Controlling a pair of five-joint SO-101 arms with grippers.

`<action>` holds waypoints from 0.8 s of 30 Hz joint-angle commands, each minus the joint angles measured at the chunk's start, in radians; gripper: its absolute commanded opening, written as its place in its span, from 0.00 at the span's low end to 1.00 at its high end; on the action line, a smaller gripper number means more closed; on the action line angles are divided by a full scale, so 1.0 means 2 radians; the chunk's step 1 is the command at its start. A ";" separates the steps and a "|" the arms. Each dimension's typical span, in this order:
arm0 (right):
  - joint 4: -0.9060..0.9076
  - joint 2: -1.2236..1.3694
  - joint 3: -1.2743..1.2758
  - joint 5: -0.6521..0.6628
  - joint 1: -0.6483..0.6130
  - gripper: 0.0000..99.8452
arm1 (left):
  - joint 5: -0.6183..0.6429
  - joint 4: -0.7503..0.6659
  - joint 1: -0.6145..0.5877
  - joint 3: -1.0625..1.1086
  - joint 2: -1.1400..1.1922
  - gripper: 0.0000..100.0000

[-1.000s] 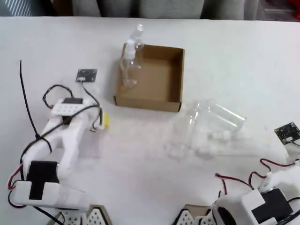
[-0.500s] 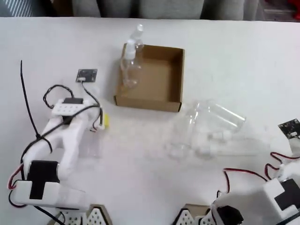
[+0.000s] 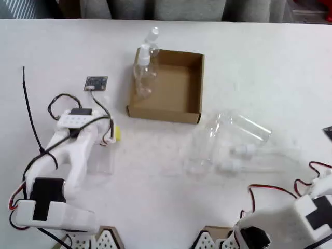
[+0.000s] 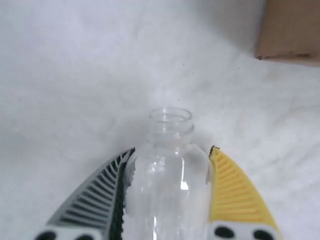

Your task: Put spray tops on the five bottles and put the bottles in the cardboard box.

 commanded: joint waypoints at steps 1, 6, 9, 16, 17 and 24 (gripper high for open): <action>0.078 -0.073 -0.040 -0.065 -0.030 0.02 | -0.007 -0.014 -0.003 -0.018 -0.014 0.02; 0.168 -0.133 -0.040 -0.183 -0.102 0.02 | -0.041 -0.010 0.007 -0.017 -0.016 0.02; 0.193 -0.153 -0.038 -0.276 -0.151 0.02 | -0.048 -0.012 0.011 0.000 -0.038 0.02; 0.177 -0.182 0.053 -0.412 -0.324 0.02 | -0.049 -0.082 0.029 0.112 -0.178 0.02; 0.171 -0.188 0.060 -0.437 -0.349 0.02 | -0.049 -0.101 0.030 0.132 -0.199 0.02; 0.089 -0.263 0.060 -0.626 -0.500 0.02 | -0.045 -0.222 0.026 0.245 -0.322 0.03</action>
